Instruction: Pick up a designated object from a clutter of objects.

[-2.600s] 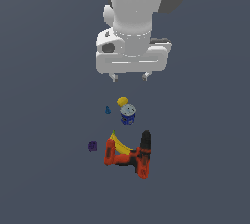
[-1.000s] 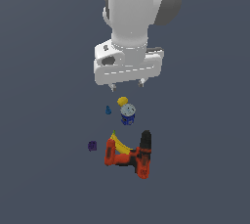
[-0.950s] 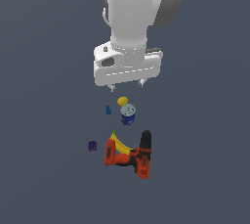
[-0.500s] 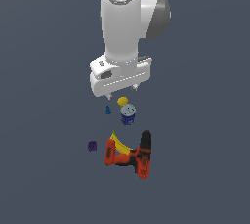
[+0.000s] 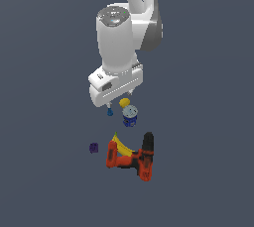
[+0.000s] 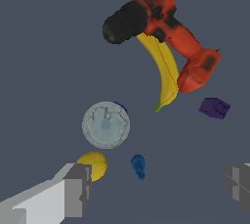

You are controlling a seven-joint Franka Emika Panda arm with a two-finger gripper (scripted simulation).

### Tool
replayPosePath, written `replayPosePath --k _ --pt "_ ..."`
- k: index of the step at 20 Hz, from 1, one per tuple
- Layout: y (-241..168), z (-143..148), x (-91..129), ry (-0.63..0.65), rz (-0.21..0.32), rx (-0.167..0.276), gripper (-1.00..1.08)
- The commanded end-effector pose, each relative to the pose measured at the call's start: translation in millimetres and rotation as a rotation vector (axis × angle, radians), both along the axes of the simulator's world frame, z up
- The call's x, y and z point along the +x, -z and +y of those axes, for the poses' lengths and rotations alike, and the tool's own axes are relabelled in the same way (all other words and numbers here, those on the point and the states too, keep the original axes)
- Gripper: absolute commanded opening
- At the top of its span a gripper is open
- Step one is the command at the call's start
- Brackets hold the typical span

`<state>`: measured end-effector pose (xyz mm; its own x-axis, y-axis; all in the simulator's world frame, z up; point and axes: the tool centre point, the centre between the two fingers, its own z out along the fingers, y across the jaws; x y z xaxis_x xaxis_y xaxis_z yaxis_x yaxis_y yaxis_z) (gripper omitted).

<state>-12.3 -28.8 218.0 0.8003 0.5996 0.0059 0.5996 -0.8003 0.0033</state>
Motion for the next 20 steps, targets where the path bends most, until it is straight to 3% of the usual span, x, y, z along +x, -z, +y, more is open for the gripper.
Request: replayPosePath --k 1,20 --pt "10 -5 -3 -0.054 0.000 0.001 1.00" --pt "78 -39 -34 -0.448 0.002 0.001 1.00"
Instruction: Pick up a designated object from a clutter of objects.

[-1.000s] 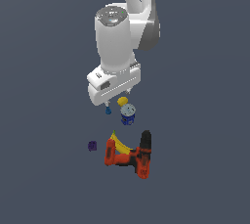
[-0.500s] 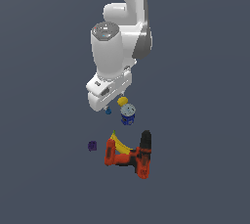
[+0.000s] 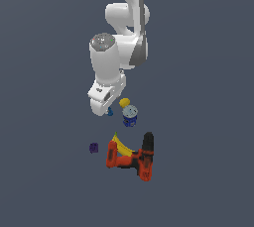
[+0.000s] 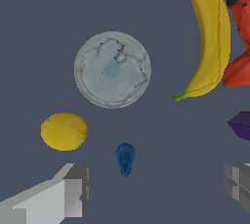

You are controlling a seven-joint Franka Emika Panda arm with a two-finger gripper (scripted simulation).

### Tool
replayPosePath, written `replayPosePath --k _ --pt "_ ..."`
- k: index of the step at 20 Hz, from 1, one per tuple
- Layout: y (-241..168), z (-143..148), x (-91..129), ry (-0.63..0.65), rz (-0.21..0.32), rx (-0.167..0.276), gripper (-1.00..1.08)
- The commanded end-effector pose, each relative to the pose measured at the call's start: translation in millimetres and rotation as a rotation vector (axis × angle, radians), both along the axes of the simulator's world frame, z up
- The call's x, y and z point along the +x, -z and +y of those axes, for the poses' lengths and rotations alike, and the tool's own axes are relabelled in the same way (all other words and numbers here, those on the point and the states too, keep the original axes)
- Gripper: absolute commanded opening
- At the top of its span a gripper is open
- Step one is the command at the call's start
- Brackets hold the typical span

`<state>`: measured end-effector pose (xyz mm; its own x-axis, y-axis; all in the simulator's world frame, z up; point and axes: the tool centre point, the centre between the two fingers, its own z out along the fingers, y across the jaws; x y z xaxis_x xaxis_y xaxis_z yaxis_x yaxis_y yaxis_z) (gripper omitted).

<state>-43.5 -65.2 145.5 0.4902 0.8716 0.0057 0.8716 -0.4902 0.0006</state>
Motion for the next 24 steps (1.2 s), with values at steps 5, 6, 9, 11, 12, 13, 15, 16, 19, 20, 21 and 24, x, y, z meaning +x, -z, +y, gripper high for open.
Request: replayPosePath --k 5,6,9,11,12,13,15,16,19,20,21,24 --pt "22 -11 -14 -0.136 0.000 -0.001 1.00" --pt "25 -13 -16 -0.156 0.000 -0.002 1.00" --pt "33 -17 -22 -0.211 0.001 -0.003 1.00" --pt "38 -20 -25 -0.242 0.001 -0.003 1.00" --pt "40 -21 -27 -0.256 0.001 -0.003 1.00" --pt "42 -22 -28 -0.269 0.002 -0.004 1.00" --pt "45 -23 -31 -0.292 0.002 -0.004 1.00" --pt "47 -24 -32 -0.302 0.002 -0.004 1.00" --pt "50 -26 -35 -0.326 0.002 -0.005 1.00" --pt "51 -26 -36 -0.332 0.002 -0.005 1.00" --pt "52 -27 -36 -0.336 0.002 -0.005 1.00" --pt "53 -27 -37 -0.344 0.002 -0.005 1.00"
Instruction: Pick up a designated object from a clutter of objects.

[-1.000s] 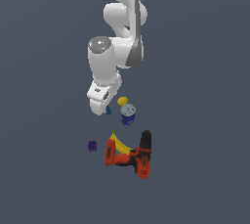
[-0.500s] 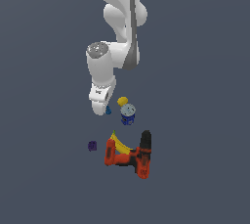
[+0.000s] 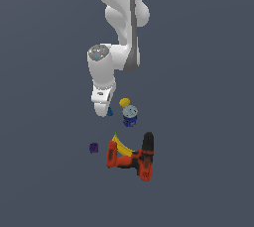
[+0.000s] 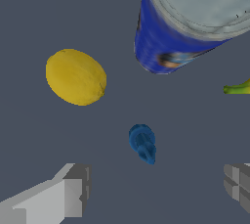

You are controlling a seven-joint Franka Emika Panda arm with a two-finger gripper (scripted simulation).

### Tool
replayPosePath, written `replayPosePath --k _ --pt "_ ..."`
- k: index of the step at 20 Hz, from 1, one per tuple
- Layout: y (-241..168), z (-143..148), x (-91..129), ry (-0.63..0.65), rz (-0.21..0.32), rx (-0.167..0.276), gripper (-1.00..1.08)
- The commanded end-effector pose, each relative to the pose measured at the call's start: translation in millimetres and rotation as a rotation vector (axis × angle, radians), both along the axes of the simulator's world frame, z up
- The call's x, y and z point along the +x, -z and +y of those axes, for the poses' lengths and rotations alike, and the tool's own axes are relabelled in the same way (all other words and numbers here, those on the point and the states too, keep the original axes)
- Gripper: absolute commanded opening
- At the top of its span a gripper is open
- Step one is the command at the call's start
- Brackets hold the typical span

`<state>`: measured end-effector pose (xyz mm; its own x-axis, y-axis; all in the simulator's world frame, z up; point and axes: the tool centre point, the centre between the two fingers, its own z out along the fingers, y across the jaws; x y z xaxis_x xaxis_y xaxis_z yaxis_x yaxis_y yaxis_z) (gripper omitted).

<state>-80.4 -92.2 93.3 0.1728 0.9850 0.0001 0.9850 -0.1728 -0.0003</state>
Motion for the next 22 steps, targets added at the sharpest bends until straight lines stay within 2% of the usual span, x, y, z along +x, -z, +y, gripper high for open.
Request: replayPosePath --k 1,22 --pt "1 0 -1 -0.006 0.000 0.000 1.00" --pt "51 0 -1 -0.006 0.000 0.000 1.00"
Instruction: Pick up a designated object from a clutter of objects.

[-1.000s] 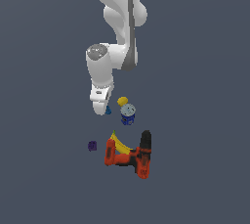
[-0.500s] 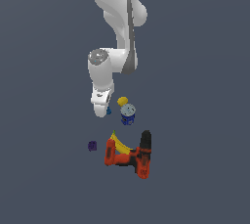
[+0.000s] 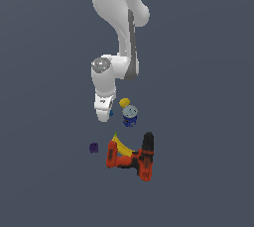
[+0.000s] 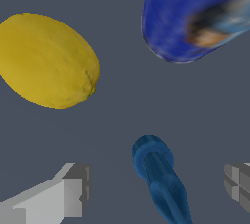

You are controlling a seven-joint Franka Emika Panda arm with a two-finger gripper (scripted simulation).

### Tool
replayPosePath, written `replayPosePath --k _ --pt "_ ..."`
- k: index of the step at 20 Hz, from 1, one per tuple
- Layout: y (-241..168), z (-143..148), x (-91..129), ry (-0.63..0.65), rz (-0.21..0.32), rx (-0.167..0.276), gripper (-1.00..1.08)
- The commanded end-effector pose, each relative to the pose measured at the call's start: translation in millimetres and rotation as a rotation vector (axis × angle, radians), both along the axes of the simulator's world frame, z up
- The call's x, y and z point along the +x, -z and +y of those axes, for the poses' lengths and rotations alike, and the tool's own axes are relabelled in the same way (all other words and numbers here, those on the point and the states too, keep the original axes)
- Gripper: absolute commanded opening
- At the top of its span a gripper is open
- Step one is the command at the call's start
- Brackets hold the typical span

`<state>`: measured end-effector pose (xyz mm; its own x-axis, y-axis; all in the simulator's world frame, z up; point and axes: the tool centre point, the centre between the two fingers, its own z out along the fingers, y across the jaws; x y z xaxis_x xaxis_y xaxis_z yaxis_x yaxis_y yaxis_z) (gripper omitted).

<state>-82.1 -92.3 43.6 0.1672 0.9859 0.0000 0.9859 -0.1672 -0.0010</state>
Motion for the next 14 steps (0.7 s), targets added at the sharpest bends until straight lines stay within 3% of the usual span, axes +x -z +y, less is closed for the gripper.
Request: replayPosePath --k 1,14 --pt "1.2 -0.1 0.4 0.000 -0.001 0.000 -1.00" --pt "-1.3 0.8 1.1 0.000 -0.002 0.000 -1.00"
